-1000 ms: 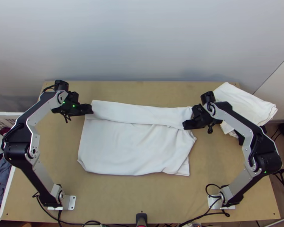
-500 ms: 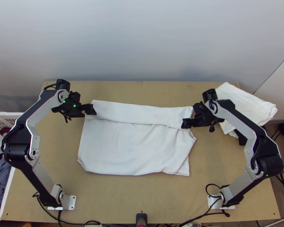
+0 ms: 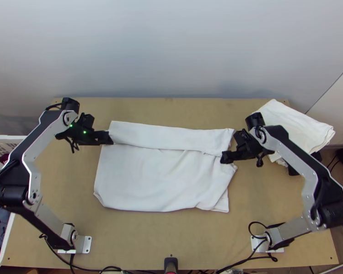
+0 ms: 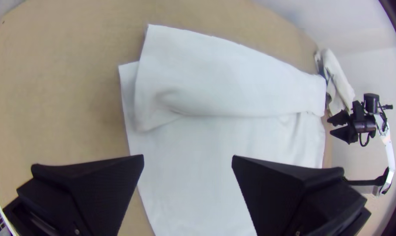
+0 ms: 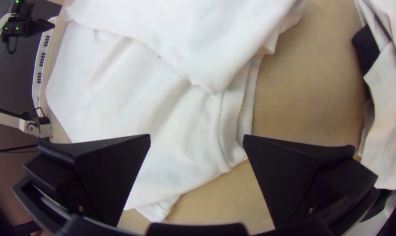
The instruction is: Fold the t-shirt
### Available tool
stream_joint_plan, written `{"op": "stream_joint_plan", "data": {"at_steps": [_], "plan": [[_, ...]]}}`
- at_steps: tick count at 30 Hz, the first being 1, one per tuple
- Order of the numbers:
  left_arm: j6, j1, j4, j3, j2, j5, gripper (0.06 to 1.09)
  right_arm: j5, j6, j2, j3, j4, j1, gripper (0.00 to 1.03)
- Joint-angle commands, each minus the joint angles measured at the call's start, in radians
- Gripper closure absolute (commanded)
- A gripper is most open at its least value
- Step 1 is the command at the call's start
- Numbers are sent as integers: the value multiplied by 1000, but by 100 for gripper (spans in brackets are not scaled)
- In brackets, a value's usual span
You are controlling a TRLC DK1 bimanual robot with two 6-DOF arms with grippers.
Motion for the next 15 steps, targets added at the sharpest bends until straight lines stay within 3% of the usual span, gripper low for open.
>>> {"op": "stream_joint_plan", "data": {"at_steps": [1,7,15], "plan": [[136,-8,-58,-96,-124,-6,11,2,-19,-124,-105,-63,62,4],[270,-47,-152,-185,-282,-15,11,2,-45,-230,-205,-139,122,5],[349,-171,-173,-331,-445,-124,11,2,-42,-317,-292,-181,228,5]]}}
